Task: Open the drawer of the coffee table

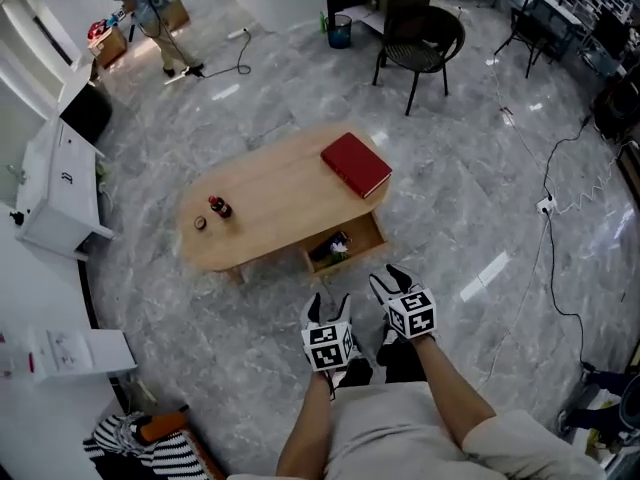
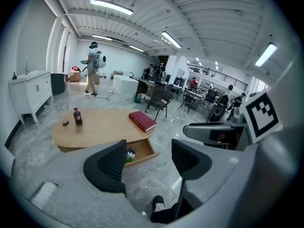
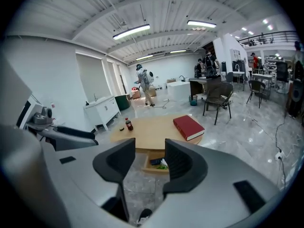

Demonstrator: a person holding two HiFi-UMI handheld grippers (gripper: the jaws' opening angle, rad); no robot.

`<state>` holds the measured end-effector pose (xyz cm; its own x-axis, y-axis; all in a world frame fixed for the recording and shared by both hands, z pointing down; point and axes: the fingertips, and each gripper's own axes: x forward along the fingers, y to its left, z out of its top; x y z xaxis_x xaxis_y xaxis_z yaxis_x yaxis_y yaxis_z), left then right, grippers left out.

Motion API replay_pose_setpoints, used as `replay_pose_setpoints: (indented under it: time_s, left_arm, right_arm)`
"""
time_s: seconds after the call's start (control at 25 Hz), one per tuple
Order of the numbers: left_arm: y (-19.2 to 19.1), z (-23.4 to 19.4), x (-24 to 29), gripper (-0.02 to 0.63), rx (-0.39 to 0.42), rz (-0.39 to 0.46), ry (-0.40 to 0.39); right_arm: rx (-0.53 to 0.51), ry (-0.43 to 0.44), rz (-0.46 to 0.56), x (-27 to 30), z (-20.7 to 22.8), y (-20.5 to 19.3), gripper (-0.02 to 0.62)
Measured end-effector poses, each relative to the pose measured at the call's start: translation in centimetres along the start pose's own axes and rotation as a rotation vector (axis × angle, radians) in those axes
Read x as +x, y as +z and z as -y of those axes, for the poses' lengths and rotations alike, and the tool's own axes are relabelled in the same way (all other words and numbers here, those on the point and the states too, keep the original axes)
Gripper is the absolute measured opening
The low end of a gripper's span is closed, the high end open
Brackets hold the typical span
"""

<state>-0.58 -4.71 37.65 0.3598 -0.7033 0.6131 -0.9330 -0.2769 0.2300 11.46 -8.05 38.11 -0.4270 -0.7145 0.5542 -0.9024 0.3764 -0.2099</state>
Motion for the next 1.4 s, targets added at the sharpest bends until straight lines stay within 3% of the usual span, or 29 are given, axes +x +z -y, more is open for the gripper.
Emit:
replay_pose_setpoints:
  time_s: [0.12,0.4,0.64,0.84,1.04,1.24,1.4]
  left_arm:
    - [-0.4,-0.2,-0.6,0.277,0.028,-0.005,-0.005]
    - [-1.0,-0.1,-2.0,0.096,0.037,-0.006,-0.023]
    - [-0.9,-0.4,-2.1,0.017,0.031,0.02,-0.021]
    - [-1.0,-0.8,-1.8,0.009,0.019,0.009,-0.021]
    - [-0.5,-0.6,-1.3,0.009,0.038,0.011,-0.025]
    - [0.1,0.5,-1.3,0.009,0.024,0.031,-0.096]
    - [0.3,0.4,-1.2,0.01,0.067,0.032,-0.081]
  right_arm:
    - [0.006,0.003,-0.011,0.2,-1.2,-1.2,0.184]
    - [0.025,0.019,0.018,-1.2,-4.6,-1.6,0.138]
    - [0.052,0.012,0.03,-1.8,-4.9,-2.7,0.077]
    - [0.099,0.0,0.008,-1.9,-3.6,-3.2,0.017]
    - [0.111,-0.008,0.008,-1.7,-2.8,-3.1,0.015]
    - [0.1,-0.02,-0.002,-1.6,-2.5,-3.1,0.015]
    - [0.084,-0.029,-0.01,-1.5,-2.5,-3.1,0.015]
